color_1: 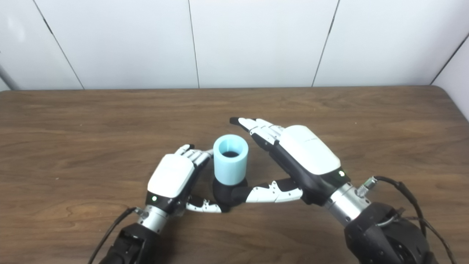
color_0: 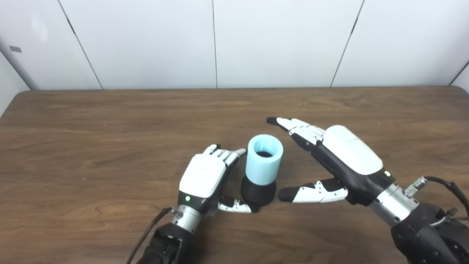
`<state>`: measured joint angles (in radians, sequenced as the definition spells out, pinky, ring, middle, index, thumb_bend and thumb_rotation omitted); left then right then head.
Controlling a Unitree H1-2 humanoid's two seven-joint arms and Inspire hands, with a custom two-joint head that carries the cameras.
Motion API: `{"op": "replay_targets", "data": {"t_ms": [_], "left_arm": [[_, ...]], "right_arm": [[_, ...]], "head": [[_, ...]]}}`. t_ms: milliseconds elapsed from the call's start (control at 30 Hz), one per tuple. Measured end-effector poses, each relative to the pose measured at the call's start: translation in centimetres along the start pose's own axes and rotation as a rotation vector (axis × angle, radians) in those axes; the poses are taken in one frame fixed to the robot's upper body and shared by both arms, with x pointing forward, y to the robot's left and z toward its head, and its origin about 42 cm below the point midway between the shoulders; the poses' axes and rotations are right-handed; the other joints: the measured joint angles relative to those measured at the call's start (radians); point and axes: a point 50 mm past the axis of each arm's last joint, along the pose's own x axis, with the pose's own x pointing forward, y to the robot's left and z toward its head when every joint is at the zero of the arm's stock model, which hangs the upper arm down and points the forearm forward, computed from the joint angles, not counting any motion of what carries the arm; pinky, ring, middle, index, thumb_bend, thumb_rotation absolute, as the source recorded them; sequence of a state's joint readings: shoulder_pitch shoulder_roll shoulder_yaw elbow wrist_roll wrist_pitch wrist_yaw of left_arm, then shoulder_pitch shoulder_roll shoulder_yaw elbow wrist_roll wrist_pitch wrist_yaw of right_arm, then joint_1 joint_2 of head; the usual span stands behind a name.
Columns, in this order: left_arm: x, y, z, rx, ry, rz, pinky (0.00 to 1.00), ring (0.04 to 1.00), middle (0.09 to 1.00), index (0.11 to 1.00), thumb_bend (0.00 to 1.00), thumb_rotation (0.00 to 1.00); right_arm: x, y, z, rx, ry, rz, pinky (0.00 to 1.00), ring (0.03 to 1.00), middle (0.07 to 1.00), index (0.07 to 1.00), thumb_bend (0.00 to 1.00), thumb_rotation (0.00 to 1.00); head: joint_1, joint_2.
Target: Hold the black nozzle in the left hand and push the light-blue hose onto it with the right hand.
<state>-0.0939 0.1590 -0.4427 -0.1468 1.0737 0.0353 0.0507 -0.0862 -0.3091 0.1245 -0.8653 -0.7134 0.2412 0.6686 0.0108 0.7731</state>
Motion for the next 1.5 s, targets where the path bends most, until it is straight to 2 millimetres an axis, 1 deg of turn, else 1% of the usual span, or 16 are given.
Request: {"op": "replay_targets", "data": {"t_ms": [267, 400, 600, 667, 733, 833, 933, 967, 1033, 1067, 1133, 1267, 1333, 1367, 1433, 1500], "left_arm": [[0.6, 2.9, -0.1, -0.014, -0.006, -0.021, 0.51, 0.654, 0.687, 0.724, 1.00, 0.37], [0.8, 4.5, -1.4, -0.003, 0.006, -0.019, 0.60, 0.714, 0.740, 0.771, 1.00, 0.43], [0.4, 7.7, -3.0, 0.007, 0.019, -0.062, 0.72, 0.798, 0.809, 0.843, 1.00, 0.44], [0.3, 8.0, -3.4, 0.002, 0.024, -0.079, 0.79, 0.821, 0.825, 0.863, 1.00, 0.46], [0.0, 8.2, -4.0, 0.009, 0.030, -0.107, 0.90, 0.865, 0.856, 0.893, 1.00, 0.45], [-0.4, 9.0, -5.2, -0.001, 0.050, -0.124, 0.96, 0.905, 0.895, 0.923, 1.00, 0.45], [-1.0, 10.4, -6.4, -0.050, 0.102, -0.095, 0.96, 0.924, 0.914, 0.924, 1.00, 0.41], [-1.1, 10.8, -7.0, -0.081, 0.127, -0.077, 0.88, 0.921, 0.922, 0.919, 0.98, 0.39], [-1.6, 11.3, -7.9, -0.154, 0.178, -0.048, 0.82, 0.920, 0.927, 0.920, 0.96, 0.38], [-1.9, 11.4, -8.3, -0.190, 0.201, -0.036, 0.80, 0.926, 0.938, 0.932, 0.92, 0.39], [-2.6, 11.3, -8.8, -0.311, 0.228, -0.014, 0.84, 0.946, 0.951, 0.951, 0.85, 0.39], [-4.1, 10.8, -10.4, -0.601, 0.271, 0.071, 0.91, 0.946, 0.951, 0.941, 0.81, 0.41], [-4.8, 10.0, -11.0, -0.761, 0.304, 0.138, 0.88, 0.935, 0.944, 0.928, 0.78, 0.50], [-5.2, 9.5, -11.2, -0.821, 0.330, 0.168, 0.88, 0.929, 0.940, 0.924, 0.71, 0.55], [-6.0, 8.1, -11.4, -0.906, 0.375, 0.189, 0.92, 0.927, 0.939, 0.932, 0.62, 0.65], [-6.7, 7.0, -11.7, -0.946, 0.407, 0.185, 0.97, 0.946, 0.954, 0.950, 0.63, 0.76]], "right_arm": [[0.0, 0.3, -0.2, 0.010, 0.015, 0.005, 0.85, 0.927, 0.921, 0.951, 0.69, 1.00], [-0.2, 0.2, -0.4, 0.011, 0.026, -0.002, 0.85, 0.928, 0.921, 0.946, 0.70, 1.00], [-0.2, 0.1, -1.0, 0.018, 0.049, -0.017, 0.85, 0.927, 0.919, 0.943, 0.69, 1.00], [-0.2, 0.1, -1.1, 0.023, 0.052, -0.019, 0.85, 0.927, 0.919, 0.943, 0.69, 1.00], [-0.3, 0.1, -1.3, 0.025, 0.056, -0.026, 0.85, 0.922, 0.915, 0.939, 0.71, 1.00], [-0.5, -0.1, -1.6, 0.016, 0.077, -0.040, 0.84, 0.909, 0.906, 0.927, 0.70, 1.00], [-0.7, 0.3, -2.5, 0.030, 0.121, -0.044, 0.84, 0.925, 0.925, 0.931, 0.69, 1.00], [-0.8, 0.5, -2.9, 0.048, 0.139, -0.043, 0.85, 0.949, 0.959, 0.953, 0.69, 0.98], [-1.0, 1.1, -3.9, 0.103, 0.173, -0.042, 0.86, 0.966, 0.983, 0.970, 0.68, 0.97], [-1.2, 1.4, -4.2, 0.136, 0.186, -0.043, 0.84, 0.959, 0.993, 0.981, 0.68, 0.95], [-1.3, 2.2, -5.0, 0.223, 0.212, -0.070, 0.77, 0.902, 0.996, 0.981, 0.68, 0.95], [-0.9, 4.2, -6.4, 0.377, 0.280, -0.142, 0.80, 0.908, 0.970, 0.973, 0.59, 1.00], [-1.0, 5.1, -6.8, 0.464, 0.300, -0.176, 0.76, 0.910, 0.973, 0.969, 0.55, 1.00], [-1.0, 5.5, -7.0, 0.507, 0.314, -0.202, 0.76, 0.913, 0.971, 0.967, 0.54, 1.00], [-0.9, 6.5, -7.2, 0.593, 0.338, -0.248, 0.80, 0.939, 0.977, 0.969, 0.49, 1.00], [-0.6, 7.5, -7.4, 0.689, 0.353, -0.288, 0.86, 0.975, 0.990, 0.973, 0.47, 1.00]], "head": [[-0.002, -0.002], [0.003, 0.000], [0.000, -0.002], [-0.002, -0.002], [-0.003, 0.000], [-0.006, 0.003], [-0.011, 0.003], [-0.012, 0.003], [-0.017, 0.002], [-0.021, 0.002], [-0.023, 0.005], [-0.028, 0.005], [-0.034, 0.005], [-0.037, 0.005], [-0.040, 0.006], [-0.040, 0.008]]}}
